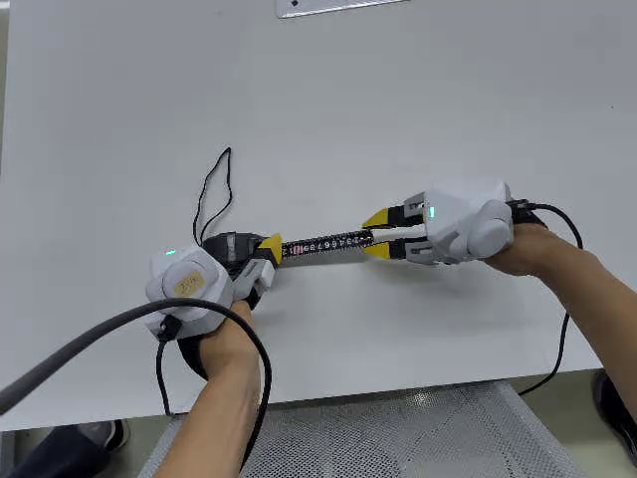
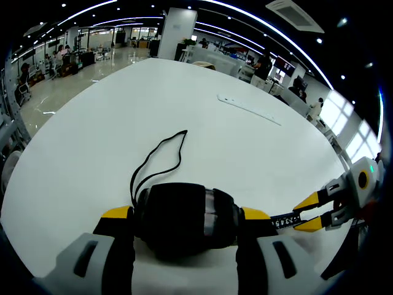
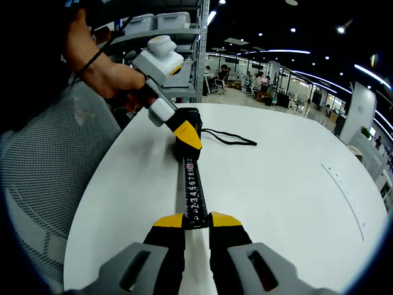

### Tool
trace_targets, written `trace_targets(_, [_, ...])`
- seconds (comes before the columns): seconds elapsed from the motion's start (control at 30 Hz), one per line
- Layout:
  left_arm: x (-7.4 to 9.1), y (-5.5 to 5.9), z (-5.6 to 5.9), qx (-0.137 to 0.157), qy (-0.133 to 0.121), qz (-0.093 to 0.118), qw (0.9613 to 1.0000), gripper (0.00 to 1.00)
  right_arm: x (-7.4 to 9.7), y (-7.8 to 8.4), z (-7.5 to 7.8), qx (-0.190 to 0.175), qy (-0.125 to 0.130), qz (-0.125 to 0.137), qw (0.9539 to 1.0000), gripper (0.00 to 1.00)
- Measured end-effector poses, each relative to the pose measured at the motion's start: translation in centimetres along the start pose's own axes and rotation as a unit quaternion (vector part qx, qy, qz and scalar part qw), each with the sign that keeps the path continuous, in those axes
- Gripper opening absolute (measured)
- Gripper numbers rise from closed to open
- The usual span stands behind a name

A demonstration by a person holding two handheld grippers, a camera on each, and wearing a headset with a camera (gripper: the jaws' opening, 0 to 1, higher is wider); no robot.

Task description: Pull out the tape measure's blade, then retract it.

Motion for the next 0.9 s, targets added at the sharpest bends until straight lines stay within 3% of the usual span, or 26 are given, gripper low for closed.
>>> trace_targets(0.9, [0.1,0.0,-0.1,-0.006,0.004,-0.004,1.0,0.64,-1.2,-0.9,-0.1,0.008,-0.009,0.003,0.9999,0.12])
Point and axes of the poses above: the centre of the closed fingertips' face, and the gripper's own axes: x roughly backward along the fingers, z roughly to its right, y roughly out of its underside, the point moved 5 cm from there along x, roughly backward along the fingers, and after that the axes turned 4 degrees about x, right-handed, at the moved point
